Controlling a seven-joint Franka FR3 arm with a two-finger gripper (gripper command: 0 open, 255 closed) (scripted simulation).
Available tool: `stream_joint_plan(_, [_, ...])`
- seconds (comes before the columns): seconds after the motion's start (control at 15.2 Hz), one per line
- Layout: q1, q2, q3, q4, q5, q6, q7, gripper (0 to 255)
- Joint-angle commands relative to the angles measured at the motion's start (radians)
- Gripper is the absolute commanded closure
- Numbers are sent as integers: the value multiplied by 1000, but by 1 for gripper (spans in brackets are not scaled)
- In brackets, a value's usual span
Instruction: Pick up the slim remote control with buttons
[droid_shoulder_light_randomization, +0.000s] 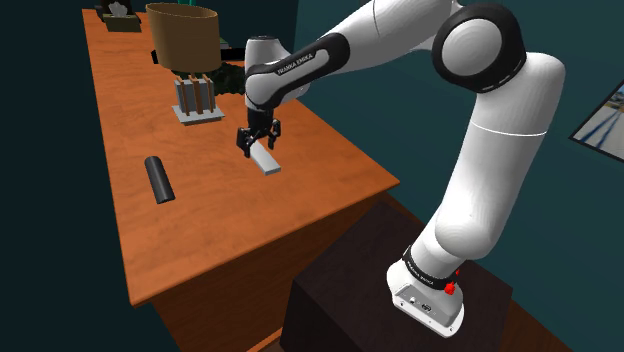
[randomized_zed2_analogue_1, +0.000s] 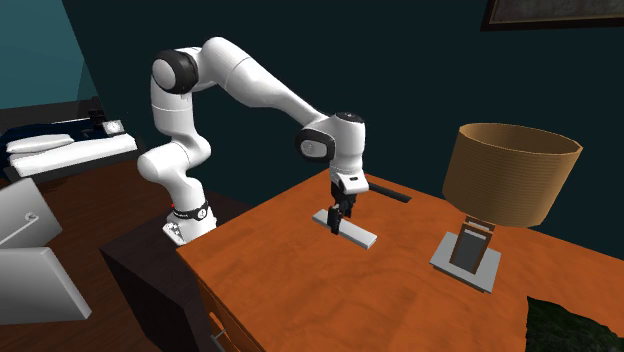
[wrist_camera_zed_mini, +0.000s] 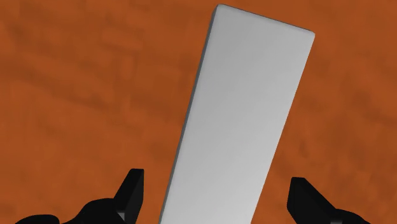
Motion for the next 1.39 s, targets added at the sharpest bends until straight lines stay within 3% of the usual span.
stream_joint_plan(0.0, [0,5,-1,-6,-1,12,0,0])
stream_joint_plan(0.07, [0,5,0,-6,-1,12,0,255])
stream_joint_plan(0.66, [0,5,-1,-6,-1,12,0,255])
stream_joint_plan(1.32, [-3,-57,2,52,9,-108,-5,255])
